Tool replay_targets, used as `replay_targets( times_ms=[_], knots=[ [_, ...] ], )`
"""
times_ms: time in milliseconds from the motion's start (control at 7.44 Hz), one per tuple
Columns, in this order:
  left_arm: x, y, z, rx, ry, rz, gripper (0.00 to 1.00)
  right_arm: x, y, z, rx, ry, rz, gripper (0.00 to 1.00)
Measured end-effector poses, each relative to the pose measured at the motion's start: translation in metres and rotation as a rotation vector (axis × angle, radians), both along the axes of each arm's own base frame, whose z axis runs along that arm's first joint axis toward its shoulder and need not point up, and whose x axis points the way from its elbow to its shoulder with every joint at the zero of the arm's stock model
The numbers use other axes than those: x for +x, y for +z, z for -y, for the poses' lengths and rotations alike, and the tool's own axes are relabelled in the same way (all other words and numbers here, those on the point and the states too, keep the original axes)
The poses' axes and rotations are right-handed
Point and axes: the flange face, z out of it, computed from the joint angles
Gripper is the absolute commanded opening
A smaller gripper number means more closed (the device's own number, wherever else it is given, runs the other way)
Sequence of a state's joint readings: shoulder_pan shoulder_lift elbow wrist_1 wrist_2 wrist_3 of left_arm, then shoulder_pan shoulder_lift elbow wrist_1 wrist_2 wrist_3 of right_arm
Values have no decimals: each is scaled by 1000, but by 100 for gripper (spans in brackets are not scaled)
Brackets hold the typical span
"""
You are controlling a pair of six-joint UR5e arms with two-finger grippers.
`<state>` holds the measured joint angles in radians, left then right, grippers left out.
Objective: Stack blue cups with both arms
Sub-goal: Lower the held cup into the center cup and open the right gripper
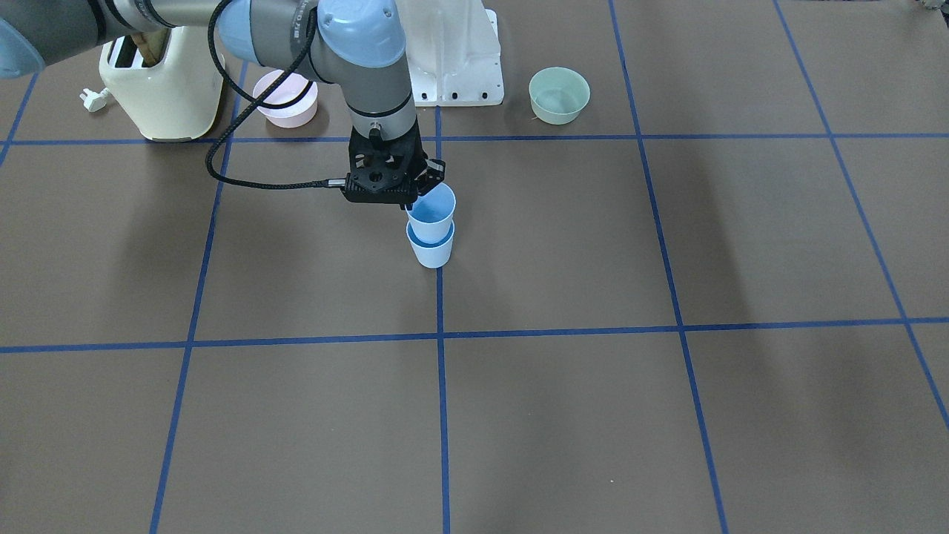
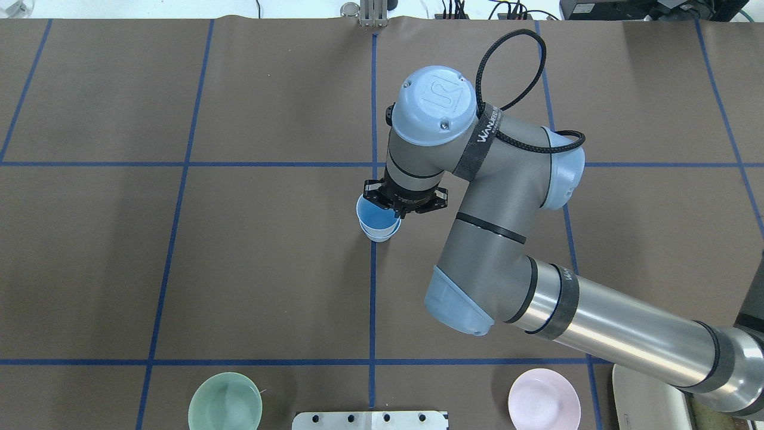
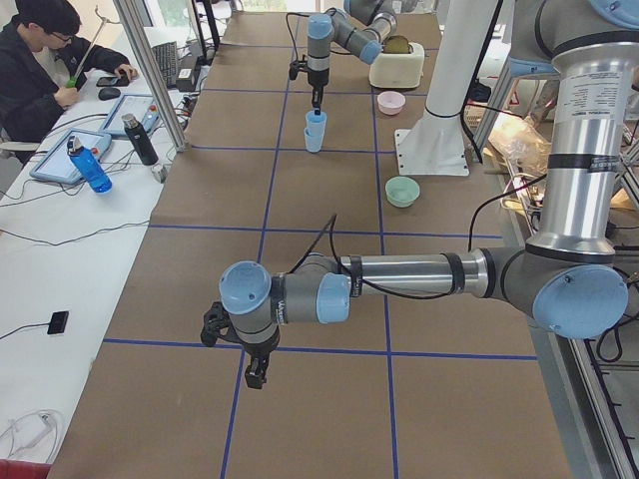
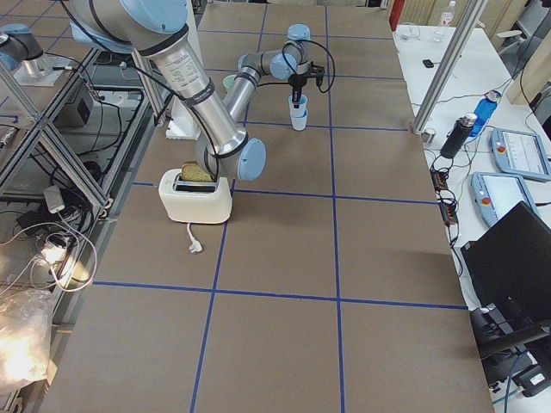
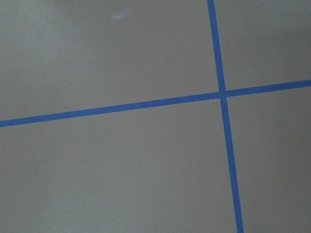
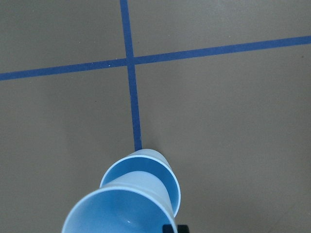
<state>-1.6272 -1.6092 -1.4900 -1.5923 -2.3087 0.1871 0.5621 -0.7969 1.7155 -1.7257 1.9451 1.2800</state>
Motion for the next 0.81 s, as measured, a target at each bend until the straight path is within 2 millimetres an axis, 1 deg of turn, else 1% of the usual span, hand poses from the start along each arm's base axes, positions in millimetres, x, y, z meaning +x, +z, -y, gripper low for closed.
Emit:
replay_targets(
  times_ms=[269, 672, 806],
  knots=[
    [0, 0, 0, -1, 0, 0, 99, -5, 6, 3, 1, -3, -12, 0],
    [1, 0, 0, 0, 1, 0, 99, -7, 7, 5, 10, -3, -18, 0],
    [1, 0, 0, 0, 1, 0, 99, -8, 7, 6, 11, -3, -17, 17]
  ],
)
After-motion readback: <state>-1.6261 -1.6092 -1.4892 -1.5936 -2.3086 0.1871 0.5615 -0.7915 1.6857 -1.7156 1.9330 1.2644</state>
